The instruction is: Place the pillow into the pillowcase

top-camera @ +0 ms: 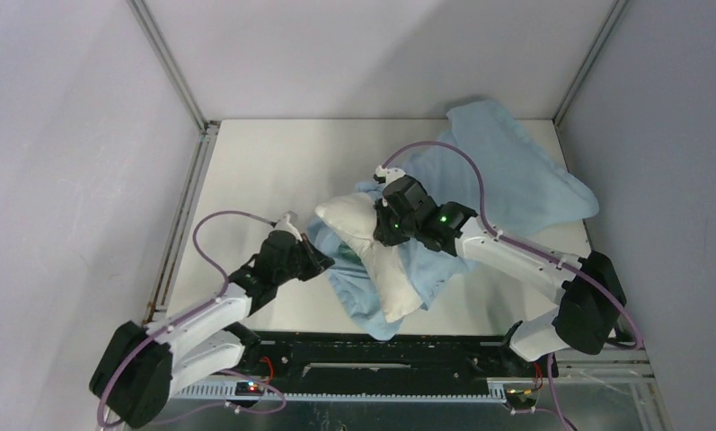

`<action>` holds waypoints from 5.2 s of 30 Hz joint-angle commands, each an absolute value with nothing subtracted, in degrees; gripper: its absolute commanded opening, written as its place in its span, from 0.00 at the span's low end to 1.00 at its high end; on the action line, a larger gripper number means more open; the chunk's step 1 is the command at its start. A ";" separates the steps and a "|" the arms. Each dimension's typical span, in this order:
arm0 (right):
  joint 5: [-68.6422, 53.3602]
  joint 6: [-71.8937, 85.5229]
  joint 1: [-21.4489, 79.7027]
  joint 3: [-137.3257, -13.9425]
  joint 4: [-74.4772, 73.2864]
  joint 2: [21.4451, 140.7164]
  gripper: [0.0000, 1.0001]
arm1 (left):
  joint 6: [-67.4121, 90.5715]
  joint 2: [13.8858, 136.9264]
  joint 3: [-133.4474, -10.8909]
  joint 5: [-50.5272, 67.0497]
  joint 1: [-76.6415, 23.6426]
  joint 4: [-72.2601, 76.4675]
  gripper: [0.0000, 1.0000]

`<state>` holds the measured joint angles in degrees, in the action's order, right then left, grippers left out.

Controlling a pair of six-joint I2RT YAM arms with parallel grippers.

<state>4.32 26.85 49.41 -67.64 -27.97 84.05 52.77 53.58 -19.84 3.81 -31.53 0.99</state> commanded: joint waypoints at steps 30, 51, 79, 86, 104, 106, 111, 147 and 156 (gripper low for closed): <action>-5.48 31.14 46.49 -66.21 -19.57 84.51 0.00 | 30.34 70.27 -48.29 -24.60 -46.57 -21.97 0.60; -5.54 32.07 46.16 -66.27 -21.32 82.82 0.00 | 40.37 97.60 -53.84 -39.11 -45.61 -14.43 0.49; 7.51 9.47 54.79 -66.58 -29.77 82.25 0.01 | 49.77 57.63 -23.18 -12.64 -27.16 17.71 0.00; 6.73 4.48 58.59 -74.29 -26.56 82.93 0.54 | 48.80 56.89 -22.15 -7.12 -27.16 24.55 0.00; 2.67 -6.90 56.15 -103.43 -30.70 106.26 0.82 | 49.52 51.32 -17.39 -7.83 -27.16 24.09 0.00; 2.83 -7.07 55.68 -101.01 -29.41 106.62 0.84 | 50.55 50.77 -17.32 -9.48 -27.16 21.37 0.00; 6.95 -7.31 55.43 -98.10 -28.54 108.90 0.77 | 52.08 50.49 -17.00 -12.06 -27.16 18.37 0.00; -19.69 14.71 45.66 -84.10 -19.15 86.25 0.00 | 40.37 72.12 -35.83 -20.30 -37.07 1.47 0.58; -20.19 16.34 45.19 -83.72 -19.09 84.30 0.00 | 44.17 76.54 -33.93 -22.58 -37.08 11.07 0.40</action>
<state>-17.37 13.82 45.25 -82.21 -22.70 89.12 42.30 76.47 -33.19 -19.38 -36.80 3.31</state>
